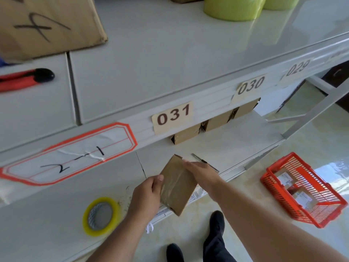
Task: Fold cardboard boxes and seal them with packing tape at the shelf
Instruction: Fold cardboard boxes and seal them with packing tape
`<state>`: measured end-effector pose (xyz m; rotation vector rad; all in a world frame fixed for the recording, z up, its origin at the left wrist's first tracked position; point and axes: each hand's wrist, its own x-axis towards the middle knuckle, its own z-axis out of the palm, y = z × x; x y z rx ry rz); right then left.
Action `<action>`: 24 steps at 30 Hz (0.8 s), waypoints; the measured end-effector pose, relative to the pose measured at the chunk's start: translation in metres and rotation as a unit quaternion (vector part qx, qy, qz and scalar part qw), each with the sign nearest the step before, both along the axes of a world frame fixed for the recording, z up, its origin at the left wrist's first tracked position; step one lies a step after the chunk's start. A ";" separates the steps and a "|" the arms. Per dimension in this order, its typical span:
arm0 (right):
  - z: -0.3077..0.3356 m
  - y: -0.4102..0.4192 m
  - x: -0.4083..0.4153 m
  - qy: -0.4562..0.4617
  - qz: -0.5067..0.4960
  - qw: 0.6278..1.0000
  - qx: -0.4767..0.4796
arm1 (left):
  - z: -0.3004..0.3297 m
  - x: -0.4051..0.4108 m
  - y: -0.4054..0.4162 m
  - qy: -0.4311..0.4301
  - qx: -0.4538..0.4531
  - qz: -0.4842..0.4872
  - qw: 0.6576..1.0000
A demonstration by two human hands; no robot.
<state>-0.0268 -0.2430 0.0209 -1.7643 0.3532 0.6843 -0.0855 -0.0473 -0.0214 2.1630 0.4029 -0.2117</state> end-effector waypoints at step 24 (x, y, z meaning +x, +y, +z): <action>-0.082 0.017 -0.090 -0.370 0.322 0.798 -0.351 | -0.043 -0.008 -0.044 0.084 0.111 0.028 0.990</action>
